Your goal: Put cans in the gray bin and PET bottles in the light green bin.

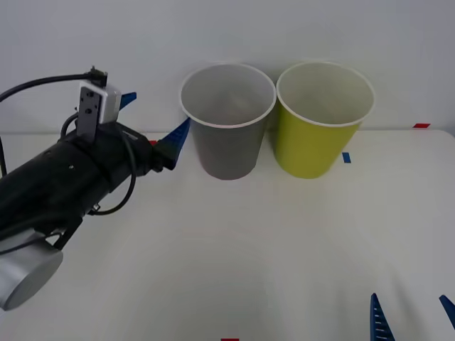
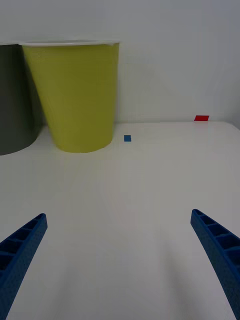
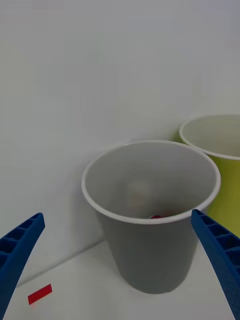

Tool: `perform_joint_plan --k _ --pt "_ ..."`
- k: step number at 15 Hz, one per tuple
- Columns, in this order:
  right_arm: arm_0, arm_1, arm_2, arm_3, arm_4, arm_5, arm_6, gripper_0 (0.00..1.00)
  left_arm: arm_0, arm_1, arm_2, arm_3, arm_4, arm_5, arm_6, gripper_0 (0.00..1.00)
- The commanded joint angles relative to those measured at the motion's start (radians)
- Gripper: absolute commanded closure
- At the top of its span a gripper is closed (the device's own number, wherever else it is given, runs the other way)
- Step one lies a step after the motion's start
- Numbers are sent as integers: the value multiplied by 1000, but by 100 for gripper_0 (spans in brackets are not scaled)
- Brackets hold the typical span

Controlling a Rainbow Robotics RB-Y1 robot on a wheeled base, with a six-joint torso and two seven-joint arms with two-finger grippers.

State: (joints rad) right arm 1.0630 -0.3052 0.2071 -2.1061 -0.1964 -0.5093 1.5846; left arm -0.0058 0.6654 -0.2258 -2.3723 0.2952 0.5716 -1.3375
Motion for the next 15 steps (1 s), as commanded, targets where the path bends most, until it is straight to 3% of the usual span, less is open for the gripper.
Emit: perform_joint_plan --k 1,5,8,12,15 --pt "0 0 0 0 0 0 0 0 175 -41 14 -87 -51 -1 -3 0" --pt "0 0 0 0 0 0 0 0 348 -64 34 -143 -57 -4 -11 0" --pt "0 0 0 0 0 0 0 0 438 -70 31 -140 -87 -98 -31 0" --pt "0 0 0 0 0 0 0 0 527 -127 -10 33 -269 -472 -32 0" --pt "0 0 0 0 0 0 0 0 630 -176 -14 70 -289 -602 -42 0"
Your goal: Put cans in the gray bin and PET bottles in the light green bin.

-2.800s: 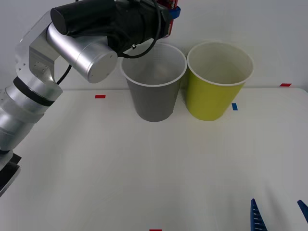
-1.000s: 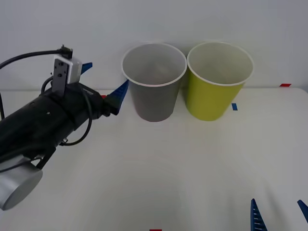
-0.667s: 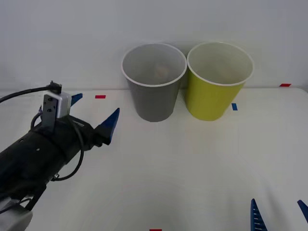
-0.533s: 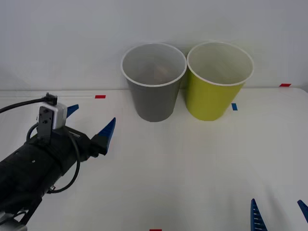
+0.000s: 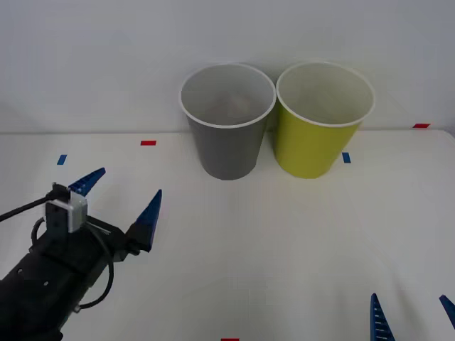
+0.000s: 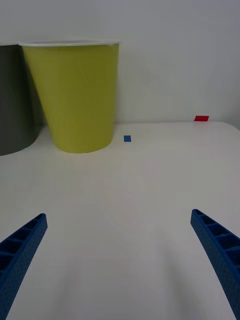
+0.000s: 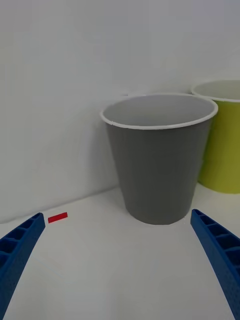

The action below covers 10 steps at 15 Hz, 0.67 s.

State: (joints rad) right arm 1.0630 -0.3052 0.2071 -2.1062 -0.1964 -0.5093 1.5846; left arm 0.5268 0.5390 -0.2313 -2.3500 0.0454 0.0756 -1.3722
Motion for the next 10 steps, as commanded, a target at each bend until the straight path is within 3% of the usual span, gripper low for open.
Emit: perform_joint_plan --k 1,3,7,10 --pt "0 0 0 0 0 0 0 0 154 -66 -10 47 -47 -152 -16 0" --pt "0 0 0 0 0 0 0 0 213 -74 -11 84 -58 -258 -28 0" --pt "0 0 0 0 0 0 0 0 275 -114 -33 305 -73 -568 -42 0" --pt "0 0 0 0 0 0 0 0 400 -140 -22 342 -84 -655 -51 0"
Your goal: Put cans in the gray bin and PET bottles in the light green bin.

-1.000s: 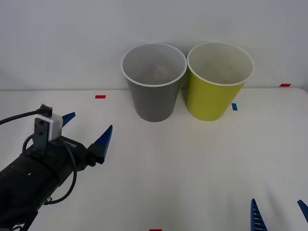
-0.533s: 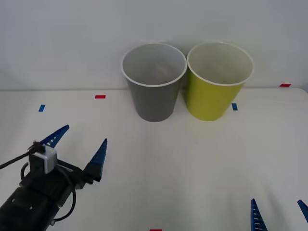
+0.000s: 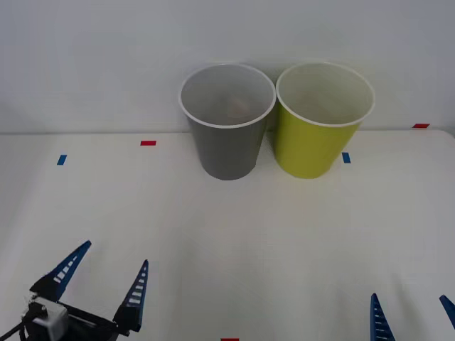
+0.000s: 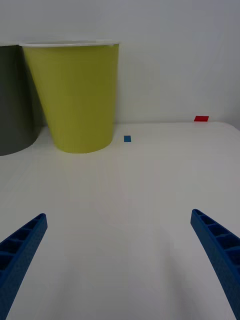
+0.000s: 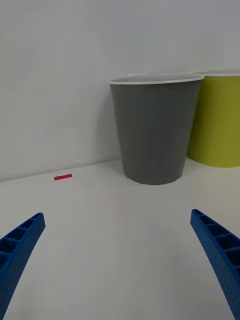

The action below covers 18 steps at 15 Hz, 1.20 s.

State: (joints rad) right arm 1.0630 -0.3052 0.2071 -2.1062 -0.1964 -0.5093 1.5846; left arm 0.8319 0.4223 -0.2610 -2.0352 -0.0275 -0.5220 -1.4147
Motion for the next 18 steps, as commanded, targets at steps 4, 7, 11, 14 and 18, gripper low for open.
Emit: perform_joint_plan --k 4,7,11,14,18 --pt "0 0 0 0 0 0 0 0 179 -45 39 29 -17 -98 -18 0" --pt "0 0 0 0 0 0 0 0 213 -60 45 29 -15 -133 -30 0" --pt "0 0 0 0 0 0 0 0 220 -66 40 36 -32 -138 -41 0" --pt "0 0 0 0 0 0 0 0 220 -66 40 36 -32 -138 -41 0" --pt "0 0 0 0 0 0 0 0 220 -66 40 36 -32 -138 -41 0"
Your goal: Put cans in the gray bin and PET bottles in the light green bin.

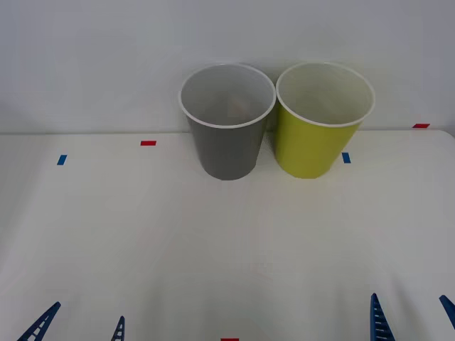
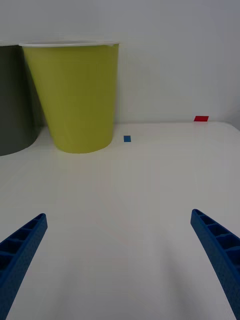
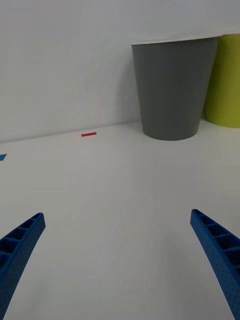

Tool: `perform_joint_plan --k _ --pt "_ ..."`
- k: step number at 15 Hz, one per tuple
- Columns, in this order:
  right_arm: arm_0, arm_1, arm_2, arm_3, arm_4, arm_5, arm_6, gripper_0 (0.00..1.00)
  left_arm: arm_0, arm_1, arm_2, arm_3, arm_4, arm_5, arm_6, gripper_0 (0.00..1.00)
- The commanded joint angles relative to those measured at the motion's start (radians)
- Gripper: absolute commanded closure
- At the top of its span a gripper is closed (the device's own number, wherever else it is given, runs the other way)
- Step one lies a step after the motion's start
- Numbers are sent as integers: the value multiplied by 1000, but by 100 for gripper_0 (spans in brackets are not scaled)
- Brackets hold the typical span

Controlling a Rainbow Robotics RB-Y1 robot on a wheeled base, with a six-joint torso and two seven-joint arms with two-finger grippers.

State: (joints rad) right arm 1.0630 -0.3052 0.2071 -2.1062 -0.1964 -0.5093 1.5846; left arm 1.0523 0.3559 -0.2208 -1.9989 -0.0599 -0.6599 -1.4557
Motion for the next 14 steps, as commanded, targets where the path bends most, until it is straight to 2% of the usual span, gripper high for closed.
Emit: perform_joint_plan --k 1,14 --pt "0 0 0 0 0 0 0 0 0 0 0 0 0 0 0 0" --pt "0 0 0 0 0 0 0 0 0 0 0 0 0 0 0 0"
